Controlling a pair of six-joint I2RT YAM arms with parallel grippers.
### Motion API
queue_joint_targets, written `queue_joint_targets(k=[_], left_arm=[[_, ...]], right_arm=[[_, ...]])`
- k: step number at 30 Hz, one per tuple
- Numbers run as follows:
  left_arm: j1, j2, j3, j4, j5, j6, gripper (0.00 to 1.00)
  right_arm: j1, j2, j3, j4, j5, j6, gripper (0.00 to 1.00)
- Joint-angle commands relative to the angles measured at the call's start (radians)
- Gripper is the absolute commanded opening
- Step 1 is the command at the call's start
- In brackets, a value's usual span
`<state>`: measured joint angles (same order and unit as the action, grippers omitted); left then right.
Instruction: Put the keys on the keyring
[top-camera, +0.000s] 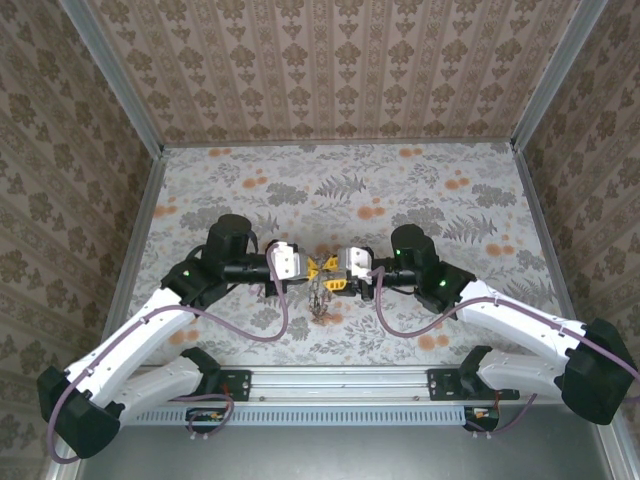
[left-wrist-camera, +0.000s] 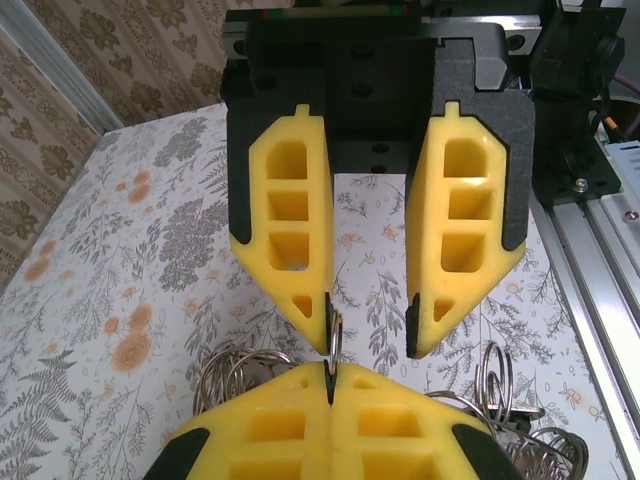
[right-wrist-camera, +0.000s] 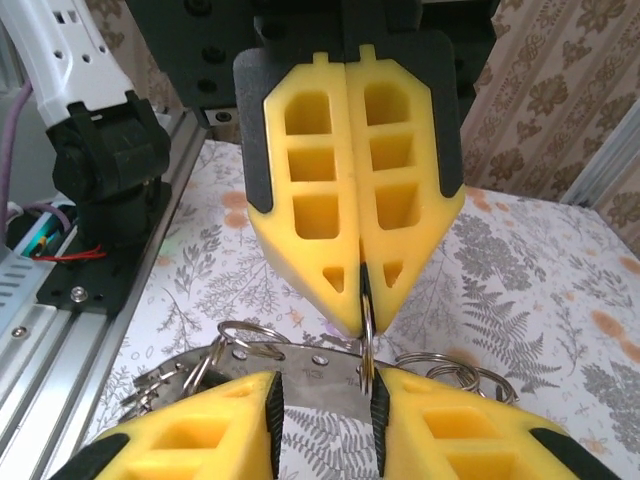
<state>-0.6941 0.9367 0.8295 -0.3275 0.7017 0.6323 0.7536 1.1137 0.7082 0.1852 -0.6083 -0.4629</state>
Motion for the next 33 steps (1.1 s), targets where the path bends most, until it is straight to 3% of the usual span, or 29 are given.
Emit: queue_joint_targets(k=[1, 25, 31, 33], left_arm=[[-0.005, -0.002, 0.021, 0.036, 0.029, 0.007, 0.0], [-0.03, 0.054, 0.082, -0.108, -0.024, 0.067, 0.0], [-0.032, 0.057, 0.087, -0.125, -0.036, 0.066, 0.0], [-0.032, 0.057, 0.088, -0.122, -0.037, 0.058, 0.0]], right_arm=[[0.007, -0.01, 0.009, -0.019, 0.033, -0.021, 0.33], [0.048, 0.026, 0.067, -0.12, 0.108, -0.072, 0.22], [0.05, 0.032, 0.086, -0.167, 0.108, -0.087, 0.0], [0.051, 0.033, 0.084, -0.163, 0.111, -0.086, 0.0]])
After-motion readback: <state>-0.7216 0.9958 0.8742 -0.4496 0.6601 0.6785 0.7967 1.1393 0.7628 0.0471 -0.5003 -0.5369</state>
